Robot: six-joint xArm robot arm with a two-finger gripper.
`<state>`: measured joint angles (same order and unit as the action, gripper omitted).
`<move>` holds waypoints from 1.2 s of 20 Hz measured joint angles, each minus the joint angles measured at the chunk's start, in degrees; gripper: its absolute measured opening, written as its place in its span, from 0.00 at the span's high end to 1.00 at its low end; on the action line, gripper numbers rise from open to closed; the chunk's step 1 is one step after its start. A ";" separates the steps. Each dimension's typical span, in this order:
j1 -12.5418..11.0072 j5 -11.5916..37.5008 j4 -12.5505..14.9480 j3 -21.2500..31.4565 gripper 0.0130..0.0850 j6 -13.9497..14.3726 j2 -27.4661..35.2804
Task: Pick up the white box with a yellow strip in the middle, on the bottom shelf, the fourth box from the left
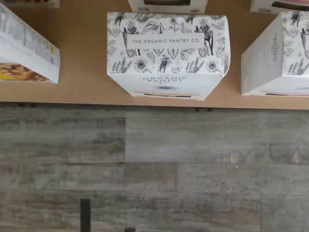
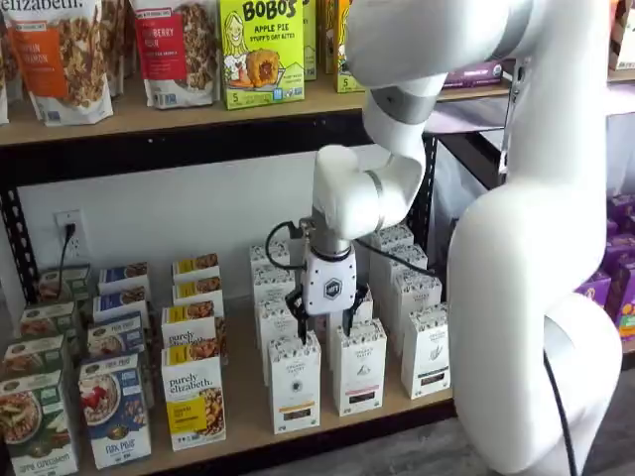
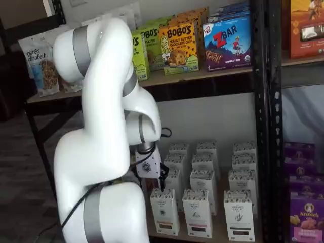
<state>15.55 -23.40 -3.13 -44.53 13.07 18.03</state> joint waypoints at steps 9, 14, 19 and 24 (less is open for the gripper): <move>1.76 0.12 -1.95 -5.70 0.00 -0.11 8.42; 2.83 0.06 -2.12 -9.46 0.00 0.79 12.47; 3.23 0.71 -1.54 -13.50 0.00 1.71 16.42; 2.56 0.23 -2.39 -17.06 0.00 0.31 18.98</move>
<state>18.11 -23.17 -5.52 -61.59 13.38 37.01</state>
